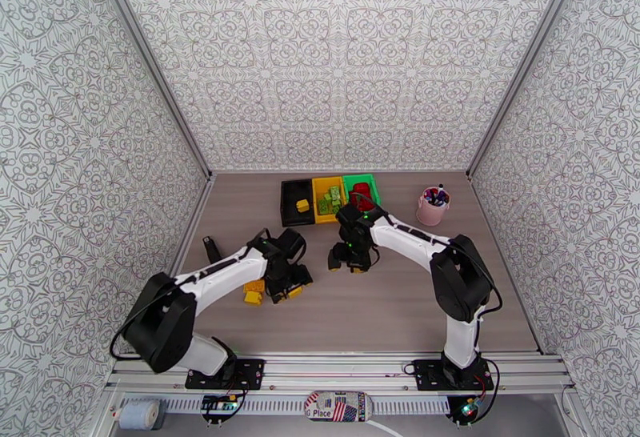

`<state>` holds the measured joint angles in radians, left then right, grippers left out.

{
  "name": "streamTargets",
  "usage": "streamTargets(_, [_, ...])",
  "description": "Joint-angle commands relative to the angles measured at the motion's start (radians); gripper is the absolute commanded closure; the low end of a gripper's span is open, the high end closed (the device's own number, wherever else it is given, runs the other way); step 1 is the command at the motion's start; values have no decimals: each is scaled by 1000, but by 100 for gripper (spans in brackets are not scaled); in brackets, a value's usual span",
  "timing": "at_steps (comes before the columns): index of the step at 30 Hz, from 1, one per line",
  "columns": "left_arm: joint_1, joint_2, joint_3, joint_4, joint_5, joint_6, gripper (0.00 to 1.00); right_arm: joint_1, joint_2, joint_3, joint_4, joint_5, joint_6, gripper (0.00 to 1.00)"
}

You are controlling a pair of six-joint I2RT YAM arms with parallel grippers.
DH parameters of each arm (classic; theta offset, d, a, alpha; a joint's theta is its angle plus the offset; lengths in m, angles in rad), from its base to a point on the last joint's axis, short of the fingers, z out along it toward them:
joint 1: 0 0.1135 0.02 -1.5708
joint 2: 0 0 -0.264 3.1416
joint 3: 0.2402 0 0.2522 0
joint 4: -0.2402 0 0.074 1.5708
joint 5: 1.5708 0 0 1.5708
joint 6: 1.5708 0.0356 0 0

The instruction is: Sort the legos into containers by color

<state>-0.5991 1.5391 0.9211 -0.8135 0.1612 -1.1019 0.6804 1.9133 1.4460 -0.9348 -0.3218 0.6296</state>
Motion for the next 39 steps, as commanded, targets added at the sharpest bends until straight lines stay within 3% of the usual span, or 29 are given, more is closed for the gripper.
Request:
streamTargets(1, [-11, 42, 19, 31, -2, -42, 26, -9, -18, -21, -25, -6, -31, 33])
streamTargets(18, [25, 166, 118, -59, -65, 31, 34, -40, -32, -48, -21, -39, -62, 34])
streamTargets(30, [51, 164, 119, -69, -50, 74, 59, -47, -3, -10, -19, -51, -59, 35])
streamTargets(39, [96, 108, 170, -72, 4, 140, 65, -47, 3, 56, 23, -160, -33, 36])
